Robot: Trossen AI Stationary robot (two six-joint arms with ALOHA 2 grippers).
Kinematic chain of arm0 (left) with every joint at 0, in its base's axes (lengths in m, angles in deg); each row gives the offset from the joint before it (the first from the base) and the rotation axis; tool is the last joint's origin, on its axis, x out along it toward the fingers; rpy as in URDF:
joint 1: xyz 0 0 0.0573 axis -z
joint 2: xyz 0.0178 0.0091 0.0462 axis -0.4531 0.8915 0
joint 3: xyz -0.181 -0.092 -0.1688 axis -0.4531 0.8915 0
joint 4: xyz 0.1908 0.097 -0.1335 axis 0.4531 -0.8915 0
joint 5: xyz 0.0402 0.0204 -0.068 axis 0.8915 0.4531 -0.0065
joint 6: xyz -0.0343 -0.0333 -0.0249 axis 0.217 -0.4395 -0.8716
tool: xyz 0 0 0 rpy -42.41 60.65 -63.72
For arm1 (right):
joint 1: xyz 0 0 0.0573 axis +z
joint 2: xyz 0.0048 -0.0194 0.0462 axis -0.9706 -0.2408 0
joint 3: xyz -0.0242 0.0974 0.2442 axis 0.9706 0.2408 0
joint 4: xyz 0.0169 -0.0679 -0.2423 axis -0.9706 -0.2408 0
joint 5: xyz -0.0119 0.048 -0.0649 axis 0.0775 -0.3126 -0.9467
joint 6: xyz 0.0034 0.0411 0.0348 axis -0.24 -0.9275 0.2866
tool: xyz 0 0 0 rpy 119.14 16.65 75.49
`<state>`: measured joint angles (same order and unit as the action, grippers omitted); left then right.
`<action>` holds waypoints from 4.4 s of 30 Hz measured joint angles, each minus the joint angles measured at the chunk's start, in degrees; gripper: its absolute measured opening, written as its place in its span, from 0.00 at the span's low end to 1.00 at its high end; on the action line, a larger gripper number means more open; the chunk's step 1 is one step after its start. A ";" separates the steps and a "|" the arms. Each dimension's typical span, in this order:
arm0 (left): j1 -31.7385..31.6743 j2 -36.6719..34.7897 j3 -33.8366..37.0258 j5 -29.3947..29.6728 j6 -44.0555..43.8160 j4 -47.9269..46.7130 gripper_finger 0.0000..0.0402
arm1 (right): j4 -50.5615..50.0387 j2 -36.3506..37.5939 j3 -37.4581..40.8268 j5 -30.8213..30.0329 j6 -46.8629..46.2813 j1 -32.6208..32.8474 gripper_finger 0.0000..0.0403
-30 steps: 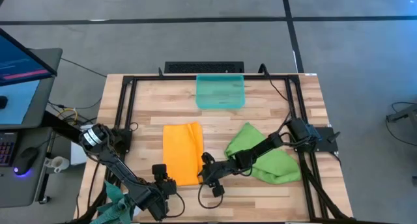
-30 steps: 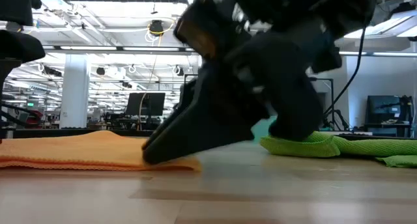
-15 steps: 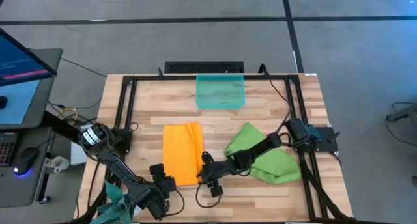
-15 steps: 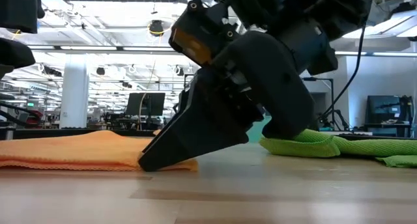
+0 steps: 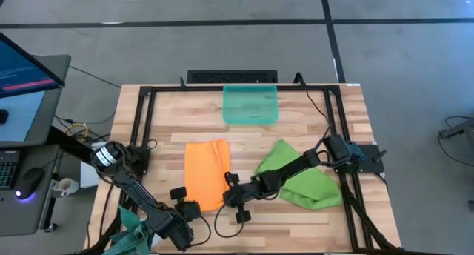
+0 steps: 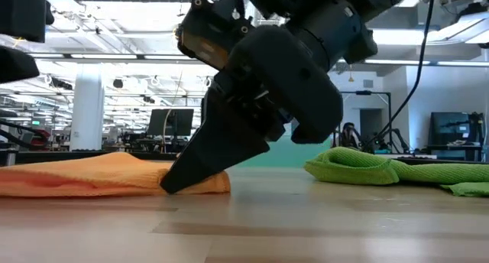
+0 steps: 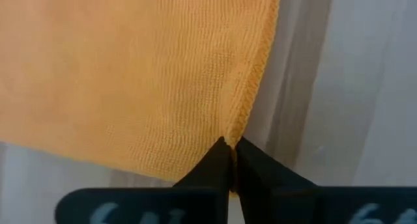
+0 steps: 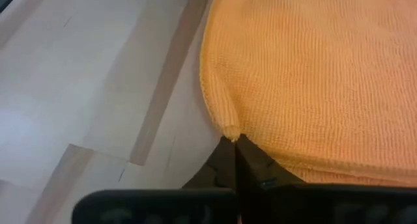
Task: Roll microfiber towels into tight, uniform cylinder then place into a basket
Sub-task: Fold the orange microfiber towel, then roll the orange microfiber towel
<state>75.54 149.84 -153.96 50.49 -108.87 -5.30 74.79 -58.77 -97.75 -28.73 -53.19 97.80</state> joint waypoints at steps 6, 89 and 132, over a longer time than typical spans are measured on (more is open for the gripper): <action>0.04 -0.02 -4.62 0.76 0.45 -5.50 0.01 | -7.96 -0.21 -4.67 0.48 -0.24 1.73 0.04; -13.64 -0.31 -11.83 0.35 5.72 -22.42 0.34 | -38.24 7.04 -8.85 -16.87 -22.88 -4.59 0.03; -4.31 -0.31 -11.89 15.29 17.59 -1.03 0.36 | -18.98 30.56 18.15 -16.53 -10.78 9.66 0.54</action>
<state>71.23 149.53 -165.85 65.78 -91.28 -6.34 55.81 -28.21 -79.60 -45.27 -63.97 107.46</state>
